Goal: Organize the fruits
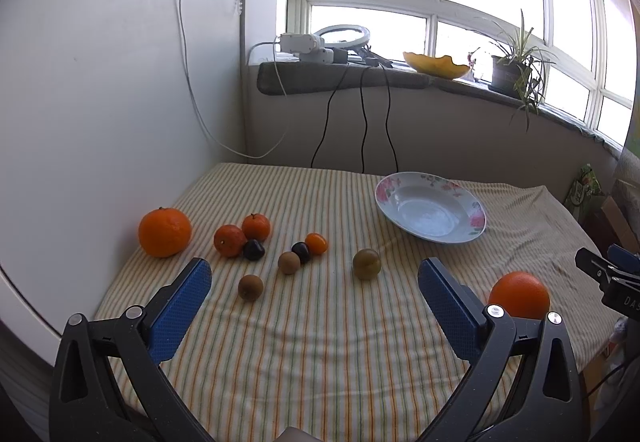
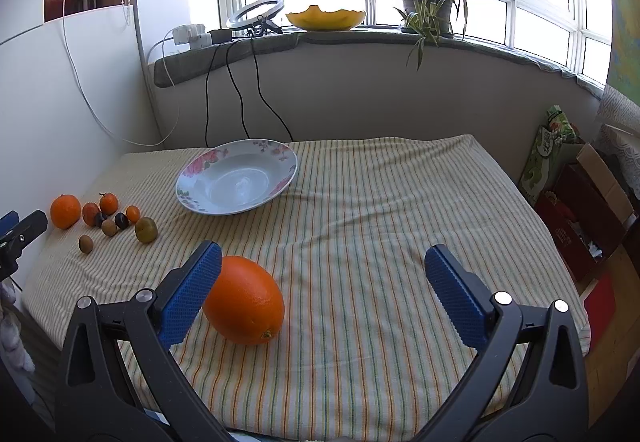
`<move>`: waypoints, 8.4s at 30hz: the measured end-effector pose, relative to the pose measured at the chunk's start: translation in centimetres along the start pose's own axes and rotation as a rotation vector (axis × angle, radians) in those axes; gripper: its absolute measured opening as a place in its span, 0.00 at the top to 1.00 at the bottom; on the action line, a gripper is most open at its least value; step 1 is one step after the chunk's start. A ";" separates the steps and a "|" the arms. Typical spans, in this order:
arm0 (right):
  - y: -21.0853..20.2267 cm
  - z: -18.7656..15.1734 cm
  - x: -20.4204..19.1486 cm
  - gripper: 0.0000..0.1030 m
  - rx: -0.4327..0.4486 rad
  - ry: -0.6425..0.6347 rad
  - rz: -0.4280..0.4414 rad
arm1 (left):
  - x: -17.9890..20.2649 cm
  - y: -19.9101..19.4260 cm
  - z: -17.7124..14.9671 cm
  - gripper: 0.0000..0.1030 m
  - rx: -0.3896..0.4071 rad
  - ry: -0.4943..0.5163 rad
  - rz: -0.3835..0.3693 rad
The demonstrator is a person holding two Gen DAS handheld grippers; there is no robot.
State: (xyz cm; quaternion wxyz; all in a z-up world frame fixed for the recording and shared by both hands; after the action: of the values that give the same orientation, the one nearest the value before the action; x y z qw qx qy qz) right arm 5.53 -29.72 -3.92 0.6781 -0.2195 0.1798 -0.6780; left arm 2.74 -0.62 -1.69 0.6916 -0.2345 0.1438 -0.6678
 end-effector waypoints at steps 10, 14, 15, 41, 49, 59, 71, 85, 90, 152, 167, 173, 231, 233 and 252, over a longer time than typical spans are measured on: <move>0.9 0.0 0.4 0.00 -0.031 0.003 0.017 | -0.2 1.2 -0.4 0.01 -0.023 0.002 -0.013; 1.3 -0.1 0.4 0.00 -0.046 0.006 0.038 | -0.1 1.6 -0.6 0.01 -0.036 0.005 -0.026; 1.4 -0.1 0.4 0.00 -0.051 0.008 0.046 | 0.0 1.6 -0.7 0.01 -0.039 0.006 -0.030; 6.6 -2.1 1.4 0.00 -0.285 0.165 0.516 | 8.9 4.6 -5.1 0.22 -0.389 0.035 -0.534; 8.0 -2.1 0.3 0.10 -0.347 0.157 0.609 | 11.5 5.6 -6.2 0.29 -0.473 0.062 -0.616; 9.8 -2.4 -0.8 0.19 -0.427 0.158 0.682 | 13.9 7.8 -7.0 0.33 -0.518 0.107 -0.628; 10.7 -2.7 -2.2 0.32 -0.478 0.136 0.716 | 15.4 8.7 -6.9 0.38 -0.531 0.140 -0.658; 10.2 -1.9 -1.6 0.33 -0.468 0.128 0.702 | 14.9 8.1 -5.7 0.38 -0.499 0.134 -0.667; 10.1 -0.4 -1.6 0.33 -0.446 0.104 0.700 | 14.7 8.2 -4.3 0.38 -0.466 0.129 -0.661; 18.6 9.8 -4.7 0.17 -0.292 -0.005 0.590 | 8.6 16.2 2.8 0.41 -0.345 0.055 -0.465; 13.3 8.5 -6.1 0.17 -0.154 -0.132 0.536 | 2.4 11.8 1.7 0.41 -0.262 -0.005 -0.378; 11.1 7.6 -8.8 0.20 -0.140 -0.239 0.554 | -1.3 10.0 -0.2 0.41 -0.261 -0.034 -0.296; 15.6 2.7 -19.4 0.74 -0.329 -0.437 0.665 | -8.7 12.2 -1.5 0.76 -0.295 -0.111 -0.164; 15.2 2.9 -18.9 0.74 -0.317 -0.429 0.665 | -8.3 12.0 -1.2 0.76 -0.289 -0.107 -0.176; 11.7 6.7 -11.2 0.74 -0.173 -0.319 0.576 | -0.5 13.7 2.0 0.76 -0.259 -0.039 -0.334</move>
State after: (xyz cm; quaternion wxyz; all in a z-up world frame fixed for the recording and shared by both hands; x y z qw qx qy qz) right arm 18.80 -18.35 -5.22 0.8402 -0.3197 0.1829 -0.3981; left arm 15.48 0.10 -7.09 0.5381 -0.3546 0.1741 -0.7445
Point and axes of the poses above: each gripper's, at about its wrist camera, not at the fingertips, and y roughly the way its jaws point, x to its right, z to its top, the point moved 3 cm from there along y, roughly the way its jaws point, and after that the axes turned 5 degrees about -y, right-handed, at the moved point
